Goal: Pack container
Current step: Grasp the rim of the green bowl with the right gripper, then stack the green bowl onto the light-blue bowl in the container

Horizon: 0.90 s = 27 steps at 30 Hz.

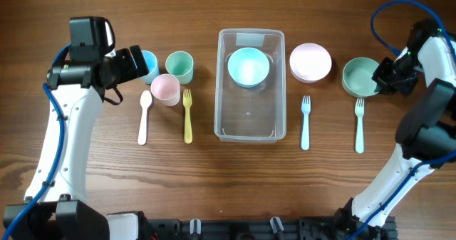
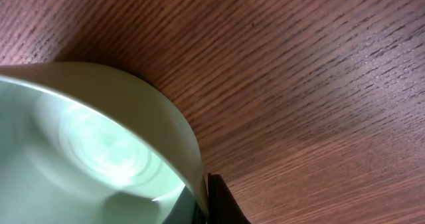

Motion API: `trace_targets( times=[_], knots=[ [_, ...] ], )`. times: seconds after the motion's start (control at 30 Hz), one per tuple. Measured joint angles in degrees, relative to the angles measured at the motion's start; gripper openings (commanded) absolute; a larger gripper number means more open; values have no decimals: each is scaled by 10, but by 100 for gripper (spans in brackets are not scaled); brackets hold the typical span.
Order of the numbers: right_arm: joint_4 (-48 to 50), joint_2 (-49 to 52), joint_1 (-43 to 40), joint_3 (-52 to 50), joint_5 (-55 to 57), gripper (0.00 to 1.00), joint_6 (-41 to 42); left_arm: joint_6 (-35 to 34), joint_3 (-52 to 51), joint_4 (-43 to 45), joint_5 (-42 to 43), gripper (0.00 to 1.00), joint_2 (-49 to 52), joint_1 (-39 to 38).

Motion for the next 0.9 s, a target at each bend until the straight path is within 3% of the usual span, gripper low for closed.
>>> trace_targets(
  times=[0.13,0.23,0.3,0.4,0.5,0.57,0.77,0.9],
  knots=[
    [-7,-42,6,0,3,4,0,0,0,0,0,100,0,0],
    [-20,-173,38,6,0,4,-4,0,0,0,0,100,0,0],
    [-18,-290,103,28,-11,5,-23,0,0,0,0,100,0,0],
    [-11,-398,278,51,-32,4,-42,0,0,0,0,100,0,0],
    [15,-339,367,53,-39,4,-41,0,0,0,0,100,0,0],
    [59,-242,394,52,-41,4,-40,0,0,0,0,100,0,0],
    [91,-21,395,52,-121,4,-40,0,1,0,0,100,0,0],
    [98,-7,394,58,-137,4,-39,0,1,0,0,100,0,0]
  ],
)
